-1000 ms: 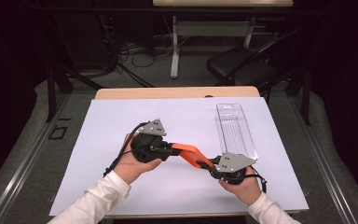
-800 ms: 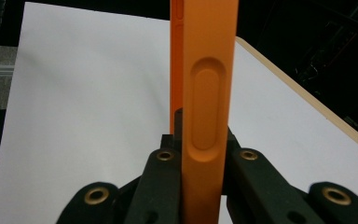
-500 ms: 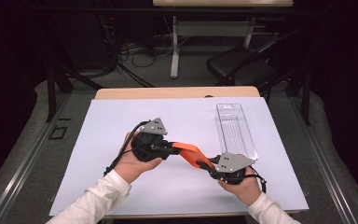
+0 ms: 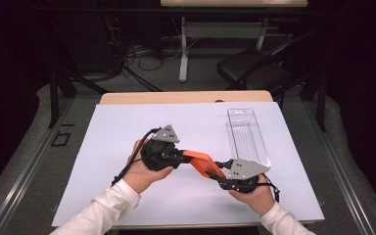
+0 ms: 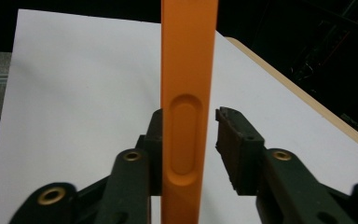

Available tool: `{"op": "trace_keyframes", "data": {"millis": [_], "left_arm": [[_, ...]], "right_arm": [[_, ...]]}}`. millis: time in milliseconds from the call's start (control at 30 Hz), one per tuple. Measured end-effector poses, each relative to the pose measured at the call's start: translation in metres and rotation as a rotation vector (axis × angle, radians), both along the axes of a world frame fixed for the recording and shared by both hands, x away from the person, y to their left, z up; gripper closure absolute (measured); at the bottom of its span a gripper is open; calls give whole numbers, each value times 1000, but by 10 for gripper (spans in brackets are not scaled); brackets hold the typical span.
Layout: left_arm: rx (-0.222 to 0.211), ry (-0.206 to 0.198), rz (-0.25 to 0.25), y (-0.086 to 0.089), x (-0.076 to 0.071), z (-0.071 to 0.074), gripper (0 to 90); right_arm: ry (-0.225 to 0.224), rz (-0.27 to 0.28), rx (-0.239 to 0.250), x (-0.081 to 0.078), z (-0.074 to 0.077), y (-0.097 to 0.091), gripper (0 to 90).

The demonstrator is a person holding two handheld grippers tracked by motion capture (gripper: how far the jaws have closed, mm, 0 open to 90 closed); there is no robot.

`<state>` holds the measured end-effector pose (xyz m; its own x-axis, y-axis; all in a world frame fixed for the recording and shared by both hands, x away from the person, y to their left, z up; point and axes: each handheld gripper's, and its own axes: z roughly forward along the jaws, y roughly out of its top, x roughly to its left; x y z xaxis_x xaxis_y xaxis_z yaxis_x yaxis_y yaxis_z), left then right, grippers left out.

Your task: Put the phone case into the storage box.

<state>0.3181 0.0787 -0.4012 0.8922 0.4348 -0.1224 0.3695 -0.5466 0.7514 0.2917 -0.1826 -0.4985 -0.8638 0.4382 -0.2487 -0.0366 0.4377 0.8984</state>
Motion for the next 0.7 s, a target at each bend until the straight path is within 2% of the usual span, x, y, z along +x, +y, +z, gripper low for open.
{"op": "trace_keyframes", "data": {"millis": [100,300,433,700], "left_arm": [[7,-4,14,-1,0,-1,816],[33,-10,42,-6,0,-3,817],[32,9,77,-7,3,-3,816],[4,80,171,-4,6,-5,815]], "right_arm": [[-4,-6,0,0,0,1,582],[-12,-15,5,-1,1,0,551],[-20,-31,14,0,2,-2,544],[-53,-66,22,0,6,-6,531]]}}
